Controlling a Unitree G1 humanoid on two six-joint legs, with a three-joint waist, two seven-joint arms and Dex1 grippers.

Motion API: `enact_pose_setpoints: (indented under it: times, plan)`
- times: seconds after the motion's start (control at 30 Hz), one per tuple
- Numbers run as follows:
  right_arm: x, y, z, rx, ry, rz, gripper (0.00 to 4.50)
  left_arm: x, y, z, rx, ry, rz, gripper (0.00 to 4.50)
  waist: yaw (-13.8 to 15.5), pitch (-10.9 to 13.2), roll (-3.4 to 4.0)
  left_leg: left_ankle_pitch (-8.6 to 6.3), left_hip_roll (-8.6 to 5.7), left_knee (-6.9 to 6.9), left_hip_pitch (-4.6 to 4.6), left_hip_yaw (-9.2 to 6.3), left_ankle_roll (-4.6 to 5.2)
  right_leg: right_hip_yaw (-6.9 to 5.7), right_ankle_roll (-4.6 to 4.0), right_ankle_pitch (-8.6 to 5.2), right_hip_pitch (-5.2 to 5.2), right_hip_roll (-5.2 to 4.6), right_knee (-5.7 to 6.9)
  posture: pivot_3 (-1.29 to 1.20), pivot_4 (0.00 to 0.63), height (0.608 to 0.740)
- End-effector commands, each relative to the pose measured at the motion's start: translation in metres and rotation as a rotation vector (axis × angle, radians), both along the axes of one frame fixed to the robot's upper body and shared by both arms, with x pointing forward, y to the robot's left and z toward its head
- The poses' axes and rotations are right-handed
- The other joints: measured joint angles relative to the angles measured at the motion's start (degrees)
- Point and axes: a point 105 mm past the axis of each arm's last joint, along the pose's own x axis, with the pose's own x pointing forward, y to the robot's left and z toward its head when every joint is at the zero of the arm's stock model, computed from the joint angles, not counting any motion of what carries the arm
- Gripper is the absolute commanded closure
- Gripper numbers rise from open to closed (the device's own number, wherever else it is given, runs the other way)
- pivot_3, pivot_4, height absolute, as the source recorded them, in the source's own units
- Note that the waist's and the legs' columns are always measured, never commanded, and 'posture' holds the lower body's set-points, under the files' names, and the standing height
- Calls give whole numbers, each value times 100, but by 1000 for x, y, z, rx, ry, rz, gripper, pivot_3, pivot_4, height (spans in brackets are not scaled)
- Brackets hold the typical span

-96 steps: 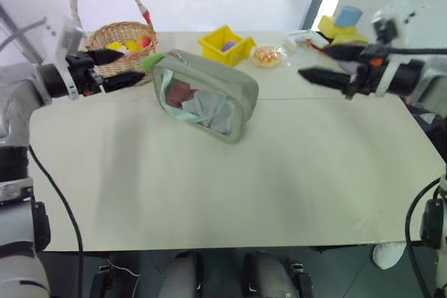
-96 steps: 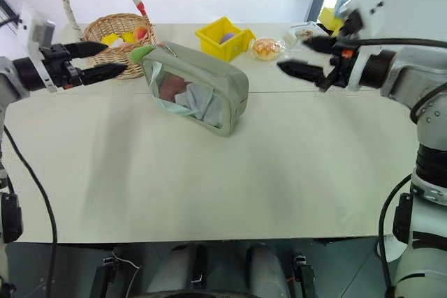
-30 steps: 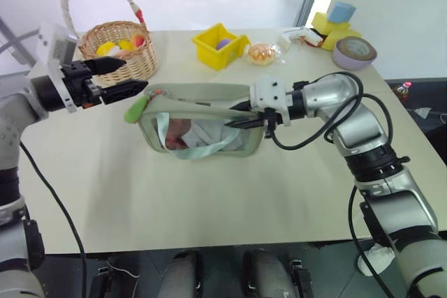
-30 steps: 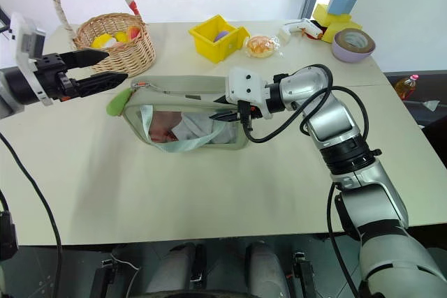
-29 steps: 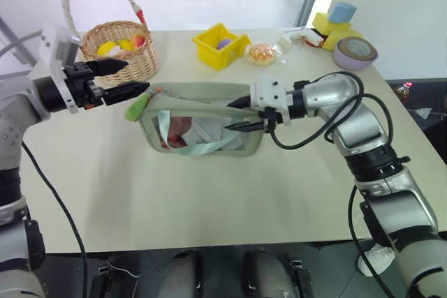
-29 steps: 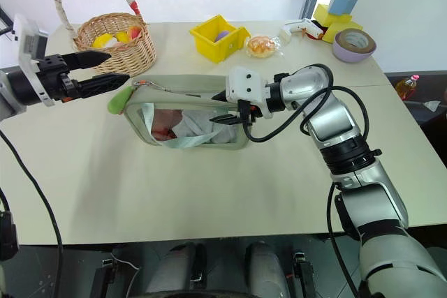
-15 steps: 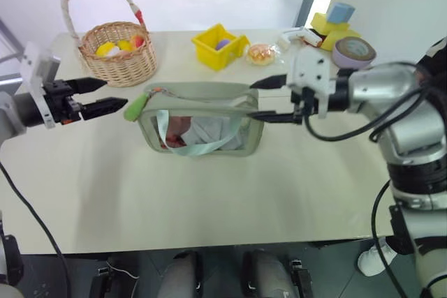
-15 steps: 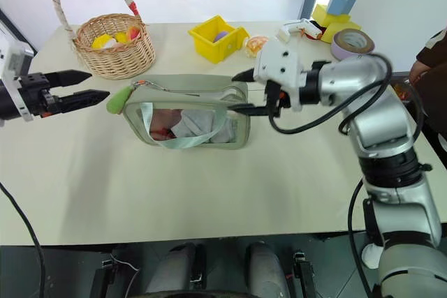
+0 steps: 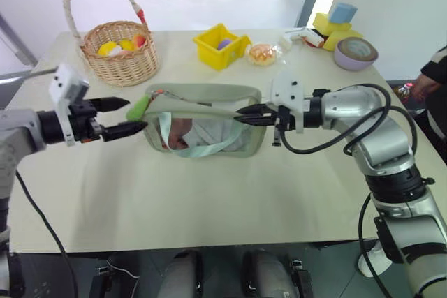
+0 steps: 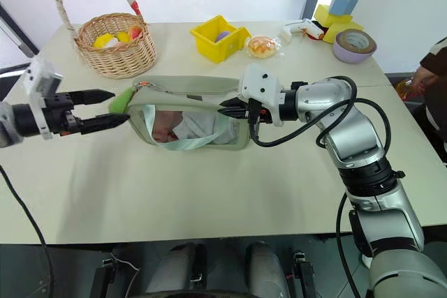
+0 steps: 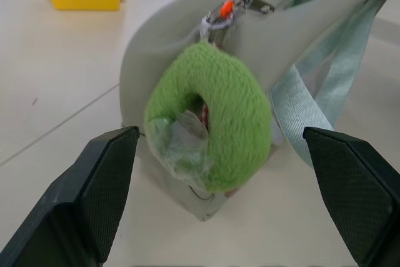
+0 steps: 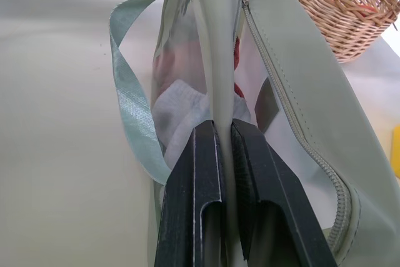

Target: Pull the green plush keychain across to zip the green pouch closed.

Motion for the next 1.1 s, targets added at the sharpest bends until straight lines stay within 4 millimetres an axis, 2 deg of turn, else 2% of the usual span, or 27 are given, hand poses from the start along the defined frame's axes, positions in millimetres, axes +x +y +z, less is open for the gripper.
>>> enact_pose_setpoints:
  times: [0.03, 0.07, 0.13, 0.23, 0.33, 0.4, 0.5, 0.57, 0.7, 0.8, 0.93, 1.0, 1.1]
  plan:
    - [-2, 5, 10, 20, -46, 20, 4500, 1, 0, 12, 20, -65, -6, 1280, 0, 0, 0, 0, 0, 0, 0, 0, 1, 0, 0, 0, 0, 0, 0, 0, 150, 739]
    - [-3, 5, 10, 19, -47, 21, 4500, 2, 0, 14, 22, -72, -9, 1676, 0, 0, 0, 0, 0, 0, 0, 0, 1, 0, 0, 0, 0, 0, 0, 0, 150, 739]
    - [-3, 6, 9, 20, -48, 23, 4500, 4, -1, 23, 15, -96, -17, 2874, 1, 0, 0, 0, 0, 0, 0, 1, 0, 0, 0, 0, 0, 0, 0, 0, 150, 739]
    - [-3, 7, 9, 21, -49, 24, 4500, 8, -3, 34, 12, -123, -28, 4402, 2, 0, 0, 0, -1, 0, -1, 0, 0, -1, 0, 0, 0, 2, 0, 0, 150, 739]
    - [-1, 9, 8, 20, -56, 25, 4500, 10, -21, 55, 10, -173, -122, 4464, 4, -1, -1, 2, -3, 1, -1, 0, -3, -1, 0, 0, 0, 2, 0, 0, 150, 739]
    - [0, 10, 8, 21, -59, 27, 4500, 12, -33, 61, 15, -196, -169, 4464, 12, -1, -2, 5, -5, 3, -1, 0, -9, -1, 0, 0, 1, 2, 1, 0, 150, 739]
    - [1, 13, 9, 23, -63, 33, 4500, 16, -46, 60, 39, -208, -219, 4464, 4, -1, -2, 8, -7, 4, 1, 1, -14, 0, 0, 0, 4, 2, 1, 0, 150, 739]
    - [1, 15, 9, 23, -66, 35, 4500, 16, -58, 51, 73, -203, -273, 4464, -12, -1, -1, 9, -6, 3, 1, 1, -15, 0, 0, 0, 4, 3, 2, 0, 150, 739]
    - [2, 16, 9, 27, -69, 32, 4500, 23, -64, 42, 114, -211, -287, 4464, -23, -1, -1, 8, -6, 4, 2, 2, -15, 0, 0, 0, 3, 7, 3, 0, 150, 739]
    - [3, 15, 9, 30, -70, 26, 4500, 22, -63, 42, 113, -206, -303, 3568, -19, -1, -1, 8, -6, 4, 3, 1, -14, 0, 0, 0, 3, 8, 3, 0, 150, 739]
    - [5, 14, 8, 35, -70, 18, 4500, 26, -55, 60, 113, -265, -251, 1511, -9, -1, -2, 8, -5, 6, 2, 1, -13, 0, 0, 0, 4, 6, 4, 0, 150, 739]
    - [6, 14, 8, 38, -69, 15, 4500, 22, -51, 71, 99, -273, -254, 528, -19, -1, -1, 8, -5, 6, 2, 0, -13, 0, 0, 0, 4, 7, 4, 0, 150, 739]
    - [7, 14, 7, 41, -68, 15, 4500, 14, -36, 81, 112, -273, -232, 528, -45, -1, -1, 8, -4, 4, 2, 1, -14, 0, 0, 0, 2, 7, 3, 0, 150, 739]
